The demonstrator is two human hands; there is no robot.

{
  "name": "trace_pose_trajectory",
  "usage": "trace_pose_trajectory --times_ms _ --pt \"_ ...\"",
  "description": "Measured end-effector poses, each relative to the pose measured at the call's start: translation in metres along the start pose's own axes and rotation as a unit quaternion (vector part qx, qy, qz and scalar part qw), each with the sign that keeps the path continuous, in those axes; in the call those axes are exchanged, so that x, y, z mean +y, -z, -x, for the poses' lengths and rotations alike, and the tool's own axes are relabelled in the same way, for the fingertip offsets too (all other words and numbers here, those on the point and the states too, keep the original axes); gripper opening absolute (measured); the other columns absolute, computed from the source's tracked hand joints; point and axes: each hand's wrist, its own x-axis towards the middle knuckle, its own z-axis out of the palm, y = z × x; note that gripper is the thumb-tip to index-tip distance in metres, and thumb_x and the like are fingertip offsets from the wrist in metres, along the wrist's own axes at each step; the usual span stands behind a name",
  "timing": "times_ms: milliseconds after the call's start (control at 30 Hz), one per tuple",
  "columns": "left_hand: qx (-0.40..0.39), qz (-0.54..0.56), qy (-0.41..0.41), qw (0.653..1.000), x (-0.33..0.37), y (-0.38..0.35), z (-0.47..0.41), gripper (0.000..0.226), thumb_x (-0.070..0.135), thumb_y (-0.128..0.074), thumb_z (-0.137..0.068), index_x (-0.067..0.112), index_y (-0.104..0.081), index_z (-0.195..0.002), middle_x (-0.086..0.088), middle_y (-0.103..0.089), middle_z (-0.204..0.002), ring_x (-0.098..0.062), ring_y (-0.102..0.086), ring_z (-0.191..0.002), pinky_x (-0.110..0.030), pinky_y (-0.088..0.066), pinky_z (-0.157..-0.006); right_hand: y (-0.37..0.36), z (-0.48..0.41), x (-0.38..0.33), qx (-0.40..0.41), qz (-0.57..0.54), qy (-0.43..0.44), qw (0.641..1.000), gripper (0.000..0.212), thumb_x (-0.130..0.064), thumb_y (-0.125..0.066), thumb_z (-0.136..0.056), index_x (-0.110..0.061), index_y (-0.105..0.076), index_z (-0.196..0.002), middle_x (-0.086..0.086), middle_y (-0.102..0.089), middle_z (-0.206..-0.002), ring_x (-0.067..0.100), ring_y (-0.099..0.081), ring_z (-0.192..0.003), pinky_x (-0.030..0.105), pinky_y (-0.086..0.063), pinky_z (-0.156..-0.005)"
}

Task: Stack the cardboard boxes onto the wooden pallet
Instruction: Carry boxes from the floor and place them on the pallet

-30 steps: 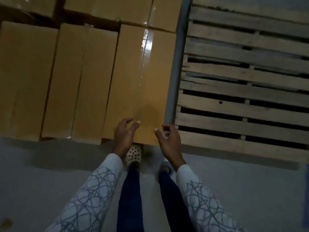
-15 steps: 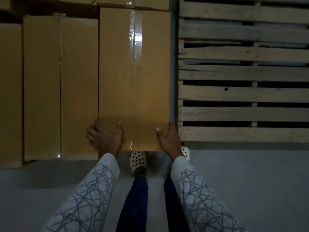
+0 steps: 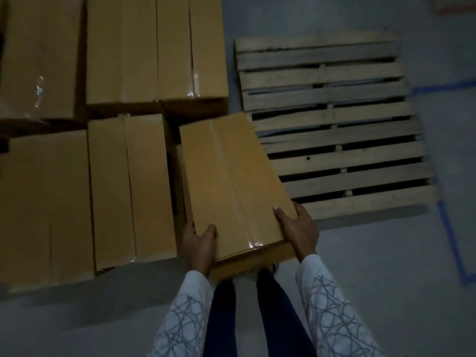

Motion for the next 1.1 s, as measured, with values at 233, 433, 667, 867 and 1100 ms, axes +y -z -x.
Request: trace_pose_trajectory --times_ms 233,433,667,867,1100 --pt "-0.192 -0.022 0.067 0.979 0.084 0.007 0.075 0.048 0.016 -0.066 -0.082 0.025 -0.058 -0.128 -0.001 -0.067 -0.119 -0.026 -0.061 -0.109 -0.046 -0.053 -0.096 0.104 0.066 -0.010 0.041 0.039 -0.042 0.998 0.060 -0.066 -0.061 -0.092 -0.020 -0.066 -0.130 0.010 -0.069 -0.130 0.033 -0.063 -0.116 0.034 -0.045 -0.089" --pt "-0.253 -0.006 0.022 0.967 0.133 -0.041 0.095 0.056 0.010 -0.066 -0.088 0.027 -0.055 -0.140 0.002 -0.066 -0.124 -0.015 -0.063 -0.106 -0.024 -0.050 -0.074 0.172 0.038 0.003 0.046 0.001 -0.082 0.996 0.069 -0.076 -0.058 -0.088 -0.015 -0.070 -0.119 0.014 -0.070 -0.123 0.034 -0.065 -0.107 0.042 -0.052 -0.097" --pt "-0.216 0.065 0.013 0.974 0.182 -0.143 0.106 0.070 0.009 -0.069 -0.081 0.022 -0.052 -0.147 -0.008 -0.063 -0.136 -0.025 -0.065 -0.111 -0.040 -0.059 -0.089 0.260 -0.043 -0.028 0.049 -0.004 -0.028 0.998 0.064 -0.070 -0.058 -0.093 -0.014 -0.069 -0.123 0.014 -0.068 -0.124 0.035 -0.063 -0.112 0.038 -0.046 -0.092" --pt "-0.219 0.101 -0.020 0.970 0.225 -0.223 0.112 0.068 -0.004 -0.059 -0.093 0.018 -0.039 -0.154 -0.010 -0.055 -0.144 -0.023 -0.063 -0.113 -0.032 -0.059 -0.088 0.324 -0.115 -0.054 0.076 -0.018 0.020 0.997 0.063 -0.068 -0.058 -0.093 -0.015 -0.068 -0.126 0.013 -0.069 -0.124 0.037 -0.063 -0.114 0.038 -0.045 -0.091" --pt "-0.234 0.121 -0.044 0.964 0.248 -0.266 0.094 0.071 -0.002 -0.057 -0.096 0.025 -0.033 -0.158 -0.010 -0.052 -0.148 -0.030 -0.059 -0.124 -0.042 -0.055 -0.099 0.354 -0.170 -0.085 0.077 -0.025 0.069 0.994 0.062 -0.067 -0.057 -0.095 -0.017 -0.068 -0.128 0.011 -0.069 -0.127 0.036 -0.062 -0.116 0.039 -0.046 -0.095"
